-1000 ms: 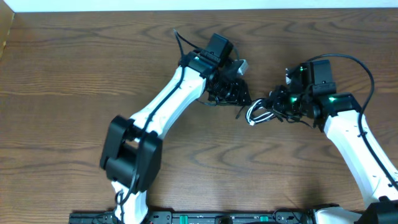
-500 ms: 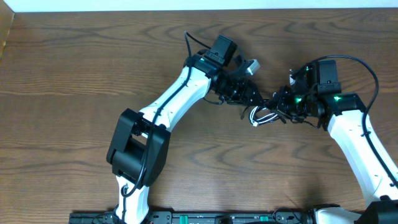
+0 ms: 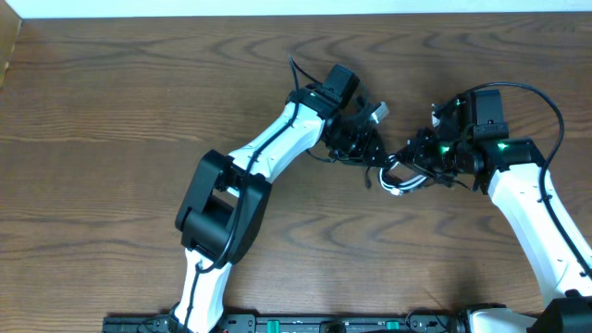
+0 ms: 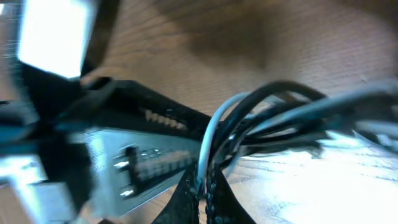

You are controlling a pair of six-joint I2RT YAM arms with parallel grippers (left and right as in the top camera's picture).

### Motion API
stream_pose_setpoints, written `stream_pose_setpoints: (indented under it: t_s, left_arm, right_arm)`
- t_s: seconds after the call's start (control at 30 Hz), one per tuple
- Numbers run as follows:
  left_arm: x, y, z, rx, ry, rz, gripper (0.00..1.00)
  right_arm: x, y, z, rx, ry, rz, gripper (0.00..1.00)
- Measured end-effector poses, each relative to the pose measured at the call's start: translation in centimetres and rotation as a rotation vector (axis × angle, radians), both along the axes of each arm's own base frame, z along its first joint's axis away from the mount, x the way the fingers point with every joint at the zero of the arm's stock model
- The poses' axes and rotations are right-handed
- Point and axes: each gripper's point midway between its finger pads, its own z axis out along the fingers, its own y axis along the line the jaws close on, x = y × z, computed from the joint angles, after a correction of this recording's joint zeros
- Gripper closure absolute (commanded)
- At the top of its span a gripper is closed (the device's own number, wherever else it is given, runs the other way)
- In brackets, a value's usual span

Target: Untangle cables

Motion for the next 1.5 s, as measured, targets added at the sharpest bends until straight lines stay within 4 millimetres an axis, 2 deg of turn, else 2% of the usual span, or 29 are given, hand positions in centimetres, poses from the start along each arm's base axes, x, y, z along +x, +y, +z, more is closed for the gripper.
stream_pose_setpoints:
  t_s: [0.13,0.23,0.4,0.53,0.7,0.77,1.07,1.13,1.27,1.5]
  left_arm:
    - [-0.6,-0.4,-0.7,0.019,0.008,-0.011,0.81]
    - [-1.1,-0.9,-0.9,0.038,-0.001,-0.023,0.92]
    - [-1.6,-1.2,-1.5,0.079,-0.018,-0.024,0.92]
    - [-1.1,-0.8,-2.1,0.125,-0.026,0.010,0.93]
    - [-0.7,-0.5,-2.5,0.158,-0.028,0.040,0.93]
    - [-0.5,-0.4,-2.6,0.170,-0.024,0.054,0.92]
    - [-0.4,-0.3,-2.7,0.192,0.014,0.101,0.93]
    - [-0.5,-0.3,-2.7,0.194,0.020,0.102,0.93]
    - [-0.5,-0.2,-2.6,0.191,0.036,0.110,0.92]
    - [-0.4,0.2,-2.6,0.197,0.054,0.125,0.92]
  right_arm:
    - [0.1,0.5,1.0,0.032,-0.036,0.023,0.99]
    - [0.0,0.7,2.4,0.046,-0.080,0.031,0.99]
    - [-0.5,0.7,4.7,0.059,-0.152,0.036,0.99]
    - [-1.1,0.1,4.8,0.021,-0.148,0.018,0.91]
    - [-1.6,-1.5,2.9,-0.072,-0.081,-0.026,0.83]
    - [-1.4,-1.8,2.1,-0.095,-0.064,-0.029,0.83]
    - [-0.1,-2.0,-3.5,-0.172,0.031,0.058,0.74]
    - [0.1,-2.0,-4.8,-0.190,0.038,0.102,0.74]
    - [0.9,-1.8,-6.1,-0.208,0.019,0.154,0.75]
    - [2.4,-0.6,-8.7,-0.240,-0.030,0.247,0.85]
